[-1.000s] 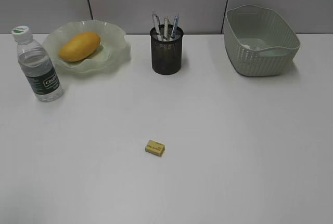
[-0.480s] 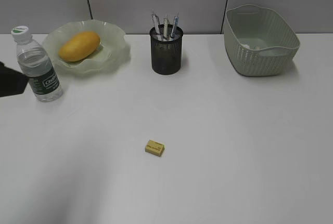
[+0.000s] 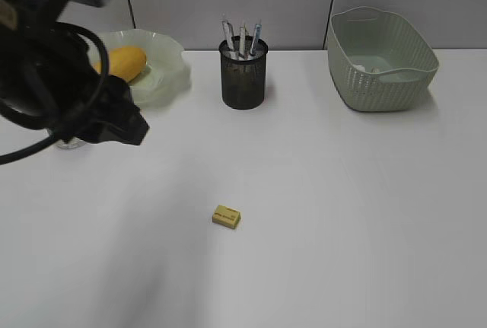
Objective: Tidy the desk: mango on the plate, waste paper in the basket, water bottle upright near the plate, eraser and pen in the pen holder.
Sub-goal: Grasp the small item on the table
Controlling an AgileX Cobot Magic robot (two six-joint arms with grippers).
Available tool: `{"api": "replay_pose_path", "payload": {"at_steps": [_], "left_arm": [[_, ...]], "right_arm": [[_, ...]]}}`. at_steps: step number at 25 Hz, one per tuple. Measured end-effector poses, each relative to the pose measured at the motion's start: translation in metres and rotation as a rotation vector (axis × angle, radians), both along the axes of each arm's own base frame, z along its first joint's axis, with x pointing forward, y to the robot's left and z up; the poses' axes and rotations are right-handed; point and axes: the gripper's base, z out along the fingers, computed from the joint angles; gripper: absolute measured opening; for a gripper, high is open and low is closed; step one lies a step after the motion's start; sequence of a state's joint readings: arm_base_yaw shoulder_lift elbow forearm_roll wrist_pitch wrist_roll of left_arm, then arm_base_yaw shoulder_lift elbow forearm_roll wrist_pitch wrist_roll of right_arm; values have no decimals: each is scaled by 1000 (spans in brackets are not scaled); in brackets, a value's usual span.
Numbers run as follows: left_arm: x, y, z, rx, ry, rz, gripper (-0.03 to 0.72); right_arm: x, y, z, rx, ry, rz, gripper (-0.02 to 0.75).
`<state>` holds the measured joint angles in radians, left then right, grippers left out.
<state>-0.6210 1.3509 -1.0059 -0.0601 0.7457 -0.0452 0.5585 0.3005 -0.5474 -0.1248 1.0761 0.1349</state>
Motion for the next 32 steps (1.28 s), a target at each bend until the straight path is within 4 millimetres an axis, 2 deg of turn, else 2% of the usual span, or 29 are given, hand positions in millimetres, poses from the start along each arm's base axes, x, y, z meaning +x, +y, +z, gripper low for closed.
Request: {"api": "replay_pose_path", "payload": {"at_steps": [4,11,16,27,32], "left_arm": [[9,-28,-16,45,78,-53,405],[27,-66,-50,74,199,-37,467],[35,-91,-75,82,261,-1,479],[52,-117,-133,168,363,90,472],[63,-126,-148,191,362,102,472]], "right_arm": [[0,0,0,-1,0,0,500],[0,0,0,-1,0,-1,500],[0,0,-1,0,2,-2,498],[0,0,-1,0,2,-3,498],[0,0,-1,0,2,-3,498]]}}
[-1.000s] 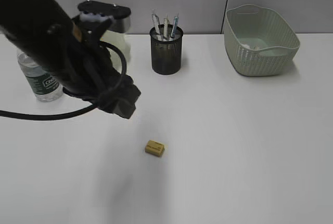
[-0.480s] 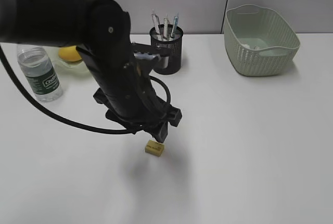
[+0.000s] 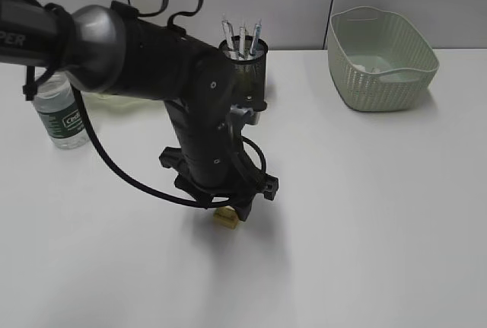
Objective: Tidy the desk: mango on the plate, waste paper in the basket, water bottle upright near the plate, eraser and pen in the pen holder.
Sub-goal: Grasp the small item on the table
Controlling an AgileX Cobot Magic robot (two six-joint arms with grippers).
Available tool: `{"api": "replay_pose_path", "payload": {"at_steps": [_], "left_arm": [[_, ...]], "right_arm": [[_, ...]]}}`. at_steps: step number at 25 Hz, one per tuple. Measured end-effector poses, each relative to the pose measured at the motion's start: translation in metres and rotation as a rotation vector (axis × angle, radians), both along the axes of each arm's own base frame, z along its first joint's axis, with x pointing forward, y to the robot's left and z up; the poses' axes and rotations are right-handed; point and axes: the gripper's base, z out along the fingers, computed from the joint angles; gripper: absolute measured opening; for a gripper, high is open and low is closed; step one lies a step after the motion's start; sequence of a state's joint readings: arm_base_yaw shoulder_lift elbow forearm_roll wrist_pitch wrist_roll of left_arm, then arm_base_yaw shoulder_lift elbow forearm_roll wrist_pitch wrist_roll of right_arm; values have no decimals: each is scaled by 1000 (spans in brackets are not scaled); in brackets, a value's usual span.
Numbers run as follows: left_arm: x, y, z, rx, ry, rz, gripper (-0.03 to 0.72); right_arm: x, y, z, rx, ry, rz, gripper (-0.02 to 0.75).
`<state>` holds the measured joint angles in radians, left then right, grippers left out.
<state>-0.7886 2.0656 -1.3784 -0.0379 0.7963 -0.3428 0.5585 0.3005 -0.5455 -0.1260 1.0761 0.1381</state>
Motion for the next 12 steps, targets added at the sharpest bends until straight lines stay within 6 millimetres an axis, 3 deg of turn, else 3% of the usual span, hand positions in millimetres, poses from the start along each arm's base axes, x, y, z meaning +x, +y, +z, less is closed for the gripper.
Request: {"api": "replay_pose_path", "payload": {"at_steps": [12], "left_arm": [[11,-5,-12,86,-3,7,469]], "right_arm": [[0,0,0,1,0,-1,498]]}}
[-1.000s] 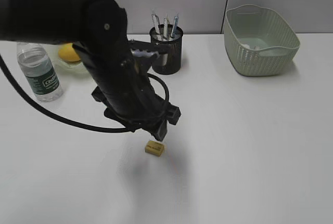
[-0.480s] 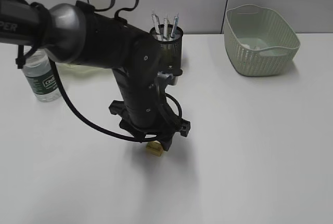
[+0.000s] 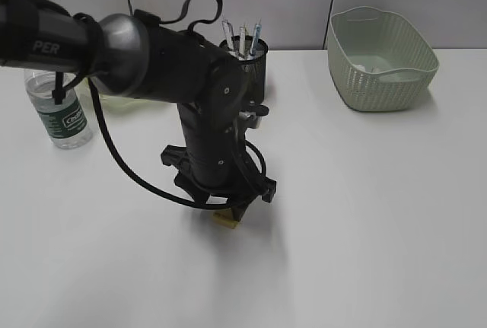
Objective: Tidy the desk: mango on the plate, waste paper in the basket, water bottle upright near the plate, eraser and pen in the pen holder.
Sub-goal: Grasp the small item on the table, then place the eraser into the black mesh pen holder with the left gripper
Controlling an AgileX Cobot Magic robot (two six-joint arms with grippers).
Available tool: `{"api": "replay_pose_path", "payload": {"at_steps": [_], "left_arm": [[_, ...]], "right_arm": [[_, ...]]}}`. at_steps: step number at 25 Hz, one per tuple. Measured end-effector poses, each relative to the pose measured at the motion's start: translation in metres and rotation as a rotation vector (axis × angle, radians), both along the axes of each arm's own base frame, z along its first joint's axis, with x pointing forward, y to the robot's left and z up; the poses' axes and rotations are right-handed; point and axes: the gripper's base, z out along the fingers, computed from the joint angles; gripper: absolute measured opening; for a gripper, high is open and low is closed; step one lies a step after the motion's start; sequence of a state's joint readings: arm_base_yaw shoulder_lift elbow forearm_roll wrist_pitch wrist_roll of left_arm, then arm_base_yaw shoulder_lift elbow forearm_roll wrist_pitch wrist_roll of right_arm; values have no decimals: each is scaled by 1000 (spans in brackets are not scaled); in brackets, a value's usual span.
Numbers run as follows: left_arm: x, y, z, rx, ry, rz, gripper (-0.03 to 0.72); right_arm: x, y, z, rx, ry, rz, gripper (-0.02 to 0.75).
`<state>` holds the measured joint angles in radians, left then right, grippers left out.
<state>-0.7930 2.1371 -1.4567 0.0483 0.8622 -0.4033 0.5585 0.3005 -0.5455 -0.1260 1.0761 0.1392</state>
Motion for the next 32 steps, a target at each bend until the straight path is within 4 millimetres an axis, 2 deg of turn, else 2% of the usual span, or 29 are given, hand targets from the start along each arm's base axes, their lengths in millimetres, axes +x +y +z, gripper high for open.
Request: {"api": "replay_pose_path", "payload": {"at_steps": [8,14,20,23,26,32], "left_arm": [[-2,-1,-11,34,21,-12,412],[-2,0,-11,45,21,-17,300],[-2,1,-6,80,53,-12,300],[5,-4,9,92,36,-18,300],[17,-12,34,84,-29,-51,300],[57,-22,100,-10,-282,-66,300]], "right_arm": [[0,0,0,0,0,0,498],[0,0,0,0,0,0,498],[0,0,0,-1,0,0,498],[0,0,0,-1,0,0,498],[0,0,0,-1,0,0,498],[0,0,0,-1,0,0,498]]}}
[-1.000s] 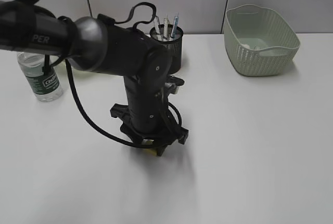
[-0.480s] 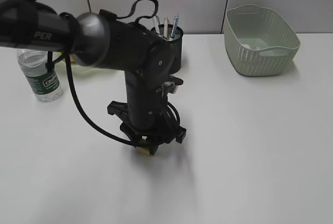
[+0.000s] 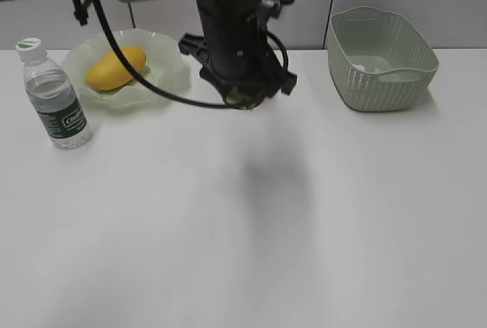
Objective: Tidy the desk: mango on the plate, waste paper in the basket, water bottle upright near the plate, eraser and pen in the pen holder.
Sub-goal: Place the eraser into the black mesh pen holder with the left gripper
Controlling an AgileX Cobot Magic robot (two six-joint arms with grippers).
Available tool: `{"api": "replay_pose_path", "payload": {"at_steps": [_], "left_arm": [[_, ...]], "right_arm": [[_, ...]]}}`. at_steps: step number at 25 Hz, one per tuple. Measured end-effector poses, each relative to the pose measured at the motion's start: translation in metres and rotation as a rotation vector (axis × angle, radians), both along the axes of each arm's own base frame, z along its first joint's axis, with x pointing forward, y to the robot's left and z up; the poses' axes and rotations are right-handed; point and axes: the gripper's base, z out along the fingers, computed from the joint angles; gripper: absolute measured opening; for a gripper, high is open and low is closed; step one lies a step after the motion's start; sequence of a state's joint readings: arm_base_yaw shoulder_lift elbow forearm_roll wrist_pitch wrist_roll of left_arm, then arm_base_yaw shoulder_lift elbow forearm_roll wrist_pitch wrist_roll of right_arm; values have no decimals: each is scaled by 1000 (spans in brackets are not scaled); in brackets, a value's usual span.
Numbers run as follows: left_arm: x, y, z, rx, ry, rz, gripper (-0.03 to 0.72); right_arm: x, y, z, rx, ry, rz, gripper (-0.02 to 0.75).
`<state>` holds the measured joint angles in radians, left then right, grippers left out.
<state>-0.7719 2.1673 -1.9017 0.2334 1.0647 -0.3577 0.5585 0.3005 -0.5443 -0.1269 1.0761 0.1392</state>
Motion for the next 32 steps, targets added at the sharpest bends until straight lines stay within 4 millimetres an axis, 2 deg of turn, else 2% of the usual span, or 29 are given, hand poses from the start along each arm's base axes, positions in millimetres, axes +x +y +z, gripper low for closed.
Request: {"api": "replay_pose_path", "payload": {"at_steps": [3,6,11,16,20,26,32], "left_arm": [[26,10,27,-102,-103,41,300],[50,26,43,-213,-176,92,300],[73,39,50,-346,-260,131,300],[87,28,39,-463,-327,123,300],[97,22,16,-480,-348,114,300],[109,23,-17,-452,-339,120,300],[114,29,-16,-458,-369,121,317]], "right_arm": [[0,0,0,0,0,0,498],[0,0,0,0,0,0,498],[0,0,0,0,0,0,498],[0,0,0,0,0,0,498],[0,0,0,0,0,0,498],[0,0,0,0,0,0,498],[0,0,0,0,0,0,498]]}}
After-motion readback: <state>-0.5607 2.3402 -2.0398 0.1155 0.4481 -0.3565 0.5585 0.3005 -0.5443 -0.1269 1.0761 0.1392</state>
